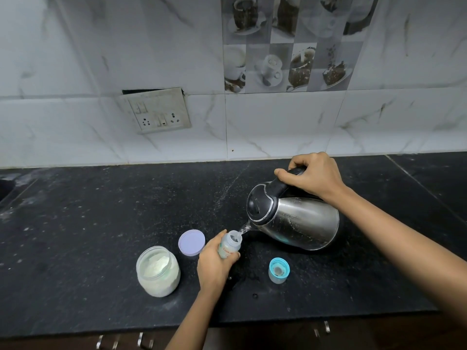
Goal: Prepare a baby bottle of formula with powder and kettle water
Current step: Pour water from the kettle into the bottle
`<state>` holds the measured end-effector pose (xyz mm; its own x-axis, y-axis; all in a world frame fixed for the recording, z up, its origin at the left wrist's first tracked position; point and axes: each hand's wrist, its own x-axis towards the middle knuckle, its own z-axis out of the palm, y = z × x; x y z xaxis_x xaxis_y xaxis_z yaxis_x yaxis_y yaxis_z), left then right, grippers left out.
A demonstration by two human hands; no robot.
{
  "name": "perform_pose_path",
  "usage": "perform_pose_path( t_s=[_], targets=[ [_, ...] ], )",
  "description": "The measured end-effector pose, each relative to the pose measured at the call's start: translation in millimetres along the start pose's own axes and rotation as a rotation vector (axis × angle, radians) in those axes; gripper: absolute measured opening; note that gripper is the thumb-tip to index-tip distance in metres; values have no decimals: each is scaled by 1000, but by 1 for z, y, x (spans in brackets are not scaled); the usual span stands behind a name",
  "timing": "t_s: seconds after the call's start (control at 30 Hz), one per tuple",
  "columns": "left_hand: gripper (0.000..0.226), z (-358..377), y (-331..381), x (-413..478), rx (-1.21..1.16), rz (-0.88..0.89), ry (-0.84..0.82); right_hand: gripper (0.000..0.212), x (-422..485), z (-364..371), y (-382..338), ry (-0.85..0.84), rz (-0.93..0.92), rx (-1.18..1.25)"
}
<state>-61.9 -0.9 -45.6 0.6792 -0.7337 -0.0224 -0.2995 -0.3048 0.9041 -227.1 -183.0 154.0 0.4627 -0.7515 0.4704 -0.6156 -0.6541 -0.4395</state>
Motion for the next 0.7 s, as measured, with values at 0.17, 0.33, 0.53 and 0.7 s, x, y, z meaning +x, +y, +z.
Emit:
perform_pose_path(
  t_s=[0.17,0.33,0.53,0.7],
  targets=[
    [67,-1,2,1,43,14,-6,43,1,-1,1,-3,-12,5],
    [68,0,2,2,61,19,-7,42,1,-3,3,3,-7,3],
    [68,2,1,2,43,16,1,43,2,-2,3,2,-18,-12],
    [69,3,0,2,-5,8,12,43,1,-1,5,2,-1,0]
  ],
)
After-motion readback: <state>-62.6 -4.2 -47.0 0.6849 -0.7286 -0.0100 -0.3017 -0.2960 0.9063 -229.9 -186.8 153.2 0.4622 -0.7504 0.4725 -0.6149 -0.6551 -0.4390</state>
